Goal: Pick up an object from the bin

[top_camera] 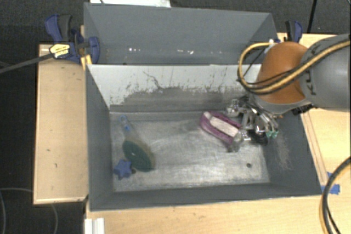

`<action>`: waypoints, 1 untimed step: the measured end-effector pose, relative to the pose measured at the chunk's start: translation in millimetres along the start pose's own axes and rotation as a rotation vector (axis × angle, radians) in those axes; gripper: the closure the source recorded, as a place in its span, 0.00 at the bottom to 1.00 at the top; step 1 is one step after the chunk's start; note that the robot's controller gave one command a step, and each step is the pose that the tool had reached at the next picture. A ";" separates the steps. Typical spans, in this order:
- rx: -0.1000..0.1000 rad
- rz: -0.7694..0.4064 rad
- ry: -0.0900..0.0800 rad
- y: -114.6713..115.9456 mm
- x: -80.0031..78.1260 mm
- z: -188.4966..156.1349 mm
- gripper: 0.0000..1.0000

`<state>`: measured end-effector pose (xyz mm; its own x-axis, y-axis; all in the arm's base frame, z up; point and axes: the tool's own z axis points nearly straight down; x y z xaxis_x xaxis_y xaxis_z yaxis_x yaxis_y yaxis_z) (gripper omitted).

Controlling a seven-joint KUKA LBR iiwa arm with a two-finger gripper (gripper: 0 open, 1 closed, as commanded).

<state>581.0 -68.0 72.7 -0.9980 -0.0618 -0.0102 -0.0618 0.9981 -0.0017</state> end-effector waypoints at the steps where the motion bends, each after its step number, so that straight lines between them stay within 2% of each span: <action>1: -0.001 -0.106 0.002 -32.6 21.5 -0.4 0.00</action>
Offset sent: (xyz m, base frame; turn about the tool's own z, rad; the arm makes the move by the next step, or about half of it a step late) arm -0.0220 -0.0336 -0.0027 -0.1067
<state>561.6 -101.9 72.9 -0.9859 -0.1674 -0.0083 -0.1673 0.9859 -0.0013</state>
